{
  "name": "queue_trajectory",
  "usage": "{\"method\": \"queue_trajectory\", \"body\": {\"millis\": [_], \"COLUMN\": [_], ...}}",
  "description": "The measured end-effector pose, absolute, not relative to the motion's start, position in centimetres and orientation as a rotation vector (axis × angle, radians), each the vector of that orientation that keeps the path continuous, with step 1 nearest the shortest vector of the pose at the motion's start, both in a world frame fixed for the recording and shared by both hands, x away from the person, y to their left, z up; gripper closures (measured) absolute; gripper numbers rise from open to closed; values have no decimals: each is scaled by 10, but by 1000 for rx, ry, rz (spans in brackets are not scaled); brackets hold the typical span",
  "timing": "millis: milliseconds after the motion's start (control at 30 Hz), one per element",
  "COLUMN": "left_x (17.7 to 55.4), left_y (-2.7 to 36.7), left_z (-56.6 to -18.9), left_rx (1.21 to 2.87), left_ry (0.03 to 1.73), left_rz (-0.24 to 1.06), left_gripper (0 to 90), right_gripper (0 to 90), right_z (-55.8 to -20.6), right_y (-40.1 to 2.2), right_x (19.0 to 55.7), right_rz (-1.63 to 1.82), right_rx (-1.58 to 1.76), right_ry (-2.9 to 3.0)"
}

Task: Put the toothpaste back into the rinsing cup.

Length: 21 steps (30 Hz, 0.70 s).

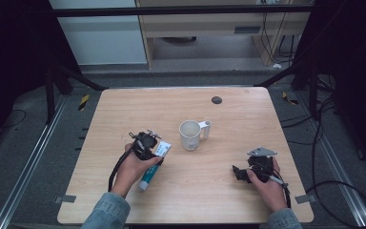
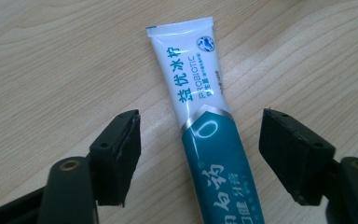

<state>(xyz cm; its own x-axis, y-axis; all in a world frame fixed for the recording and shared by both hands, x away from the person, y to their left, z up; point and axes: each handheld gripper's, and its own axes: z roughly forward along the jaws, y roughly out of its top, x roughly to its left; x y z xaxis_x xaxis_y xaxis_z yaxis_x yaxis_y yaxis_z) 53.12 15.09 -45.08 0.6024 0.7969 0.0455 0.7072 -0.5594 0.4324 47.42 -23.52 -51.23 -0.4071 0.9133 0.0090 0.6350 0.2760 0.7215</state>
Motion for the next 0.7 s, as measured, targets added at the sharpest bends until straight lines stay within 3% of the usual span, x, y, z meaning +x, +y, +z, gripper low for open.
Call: {"method": "queue_trajectory", "body": {"millis": [700], "left_x": [547], "left_y": [144], "left_z": [-467], "left_rx": [2494], "left_ry": [1275], "left_rz": [244], "left_gripper": [416], "right_gripper": [4], "right_z": [-512], "right_y": [-236], "right_x": [475], "right_rz": [921], "right_rx": [1397], "right_ry": [2143]}}
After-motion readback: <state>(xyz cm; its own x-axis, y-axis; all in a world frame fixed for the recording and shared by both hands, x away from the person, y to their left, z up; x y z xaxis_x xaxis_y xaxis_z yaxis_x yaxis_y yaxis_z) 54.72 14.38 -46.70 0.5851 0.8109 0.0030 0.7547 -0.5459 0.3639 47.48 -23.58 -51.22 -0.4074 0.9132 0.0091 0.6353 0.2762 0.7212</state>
